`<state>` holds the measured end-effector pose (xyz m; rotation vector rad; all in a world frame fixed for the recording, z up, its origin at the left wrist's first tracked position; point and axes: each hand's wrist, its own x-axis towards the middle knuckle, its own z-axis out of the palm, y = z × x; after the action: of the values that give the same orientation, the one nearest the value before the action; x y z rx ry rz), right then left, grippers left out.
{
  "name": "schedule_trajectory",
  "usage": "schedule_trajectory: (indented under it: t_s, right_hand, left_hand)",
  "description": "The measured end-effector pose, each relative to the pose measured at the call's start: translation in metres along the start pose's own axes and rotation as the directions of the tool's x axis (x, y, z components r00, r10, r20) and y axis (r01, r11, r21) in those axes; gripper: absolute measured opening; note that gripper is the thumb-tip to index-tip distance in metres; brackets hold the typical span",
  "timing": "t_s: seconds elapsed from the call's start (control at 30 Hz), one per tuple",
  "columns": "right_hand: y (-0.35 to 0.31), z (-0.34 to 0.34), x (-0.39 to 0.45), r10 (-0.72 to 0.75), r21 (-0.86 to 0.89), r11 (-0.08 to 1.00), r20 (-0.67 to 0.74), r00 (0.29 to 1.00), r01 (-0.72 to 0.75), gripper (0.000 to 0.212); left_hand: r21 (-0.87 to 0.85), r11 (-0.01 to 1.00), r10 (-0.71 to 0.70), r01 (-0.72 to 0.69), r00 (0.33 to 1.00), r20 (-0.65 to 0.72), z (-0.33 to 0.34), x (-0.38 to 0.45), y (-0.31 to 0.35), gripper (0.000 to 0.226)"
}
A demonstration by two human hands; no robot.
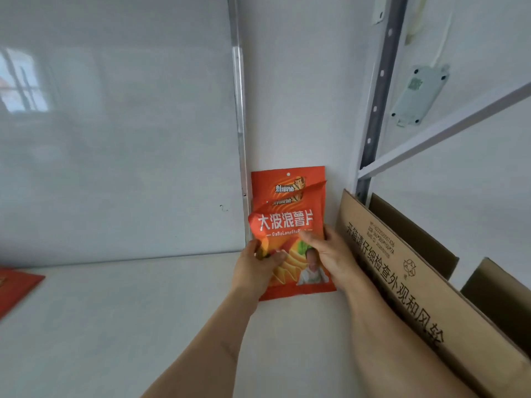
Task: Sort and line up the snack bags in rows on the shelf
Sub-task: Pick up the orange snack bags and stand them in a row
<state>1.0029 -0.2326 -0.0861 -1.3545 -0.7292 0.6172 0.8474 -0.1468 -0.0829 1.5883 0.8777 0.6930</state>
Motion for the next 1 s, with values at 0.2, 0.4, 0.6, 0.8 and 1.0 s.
schedule_trajectory:
  t_s: [0.2,0.4,0.6,0.8,1.0]
  right_hand:
    - [0.008,0.0,0.014,-0.065,0.065,0.995,-0.173,0.983,0.077,0.023]
    - [0.016,0.001,0.03,-0.087,0.031,0.995,-0.214,0.973,0.096,0.024]
    - [0.02,0.005,0.049,-0.073,-0.092,0.994,-0.236,0.969,0.052,0.015]
    - [0.014,0.01,0.031,-0.128,-0.352,0.936,-0.381,0.916,-0.016,0.059]
    - [0.01,0.027,-0.012,-0.451,-0.724,0.688,-0.377,0.809,0.046,0.059]
  left_hand:
    - [0.046,0.997,0.049,-0.057,0.988,0.15,-0.005,0.012,-0.012,0.076]
    - [0.343,0.93,0.119,-0.135,0.991,0.069,0.001,0.024,-0.015,0.062]
    - [0.411,0.901,0.16,-0.141,0.987,-0.013,0.012,0.03,-0.019,0.071]
    - [0.385,0.915,0.149,-0.116,0.987,-0.055,0.01,0.018,-0.019,0.09]
    - [0.437,0.896,0.131,-0.082,0.988,-0.084,0.004,-0.011,-0.019,0.091]
